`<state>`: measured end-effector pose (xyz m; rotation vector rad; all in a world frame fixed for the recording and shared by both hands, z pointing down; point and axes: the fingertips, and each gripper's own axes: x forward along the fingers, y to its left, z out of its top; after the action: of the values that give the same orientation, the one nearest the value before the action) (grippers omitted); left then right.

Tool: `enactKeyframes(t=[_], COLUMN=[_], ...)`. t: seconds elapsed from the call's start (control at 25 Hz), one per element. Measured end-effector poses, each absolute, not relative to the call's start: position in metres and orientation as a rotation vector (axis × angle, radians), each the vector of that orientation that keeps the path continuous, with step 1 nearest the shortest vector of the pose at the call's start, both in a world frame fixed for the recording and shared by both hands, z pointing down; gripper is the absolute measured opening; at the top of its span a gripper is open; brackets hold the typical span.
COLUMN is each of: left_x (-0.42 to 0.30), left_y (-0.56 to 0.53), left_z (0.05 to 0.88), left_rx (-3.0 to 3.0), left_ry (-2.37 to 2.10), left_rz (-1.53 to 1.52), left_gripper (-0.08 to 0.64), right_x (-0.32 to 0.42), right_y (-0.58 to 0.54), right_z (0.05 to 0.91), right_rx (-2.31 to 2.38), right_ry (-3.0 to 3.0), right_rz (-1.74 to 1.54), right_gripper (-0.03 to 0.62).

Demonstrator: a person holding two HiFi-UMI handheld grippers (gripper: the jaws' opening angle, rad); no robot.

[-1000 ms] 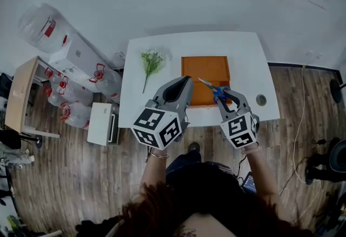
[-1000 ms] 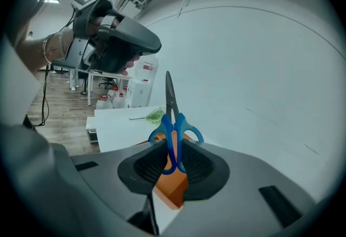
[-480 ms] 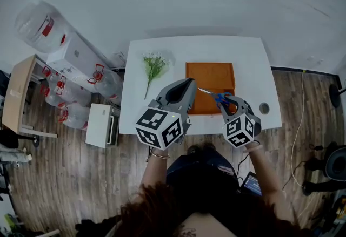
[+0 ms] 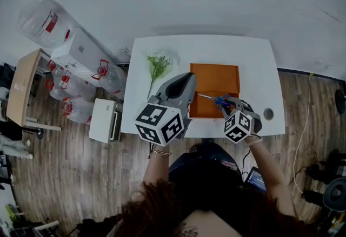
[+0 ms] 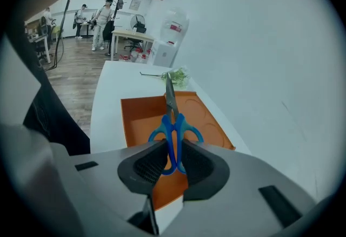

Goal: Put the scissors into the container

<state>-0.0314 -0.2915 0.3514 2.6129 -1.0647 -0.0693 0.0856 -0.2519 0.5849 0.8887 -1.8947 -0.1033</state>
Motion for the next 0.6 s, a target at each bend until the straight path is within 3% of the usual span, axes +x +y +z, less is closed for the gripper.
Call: enactKeyframes(t=[0.6], left_x=[-0.042], left_y=[-0.322], left_z=[0.368], left_rx=[2.540], left_ry=[-1.169], left_rz=[-0.018], left_gripper=[0.018], right_x=[0.081], right_y=[-0.274], right_z=[0.655], right_rx=[0.632], right_ry=[-1.833], right_rz=[-0.062], right_gripper=[0.072])
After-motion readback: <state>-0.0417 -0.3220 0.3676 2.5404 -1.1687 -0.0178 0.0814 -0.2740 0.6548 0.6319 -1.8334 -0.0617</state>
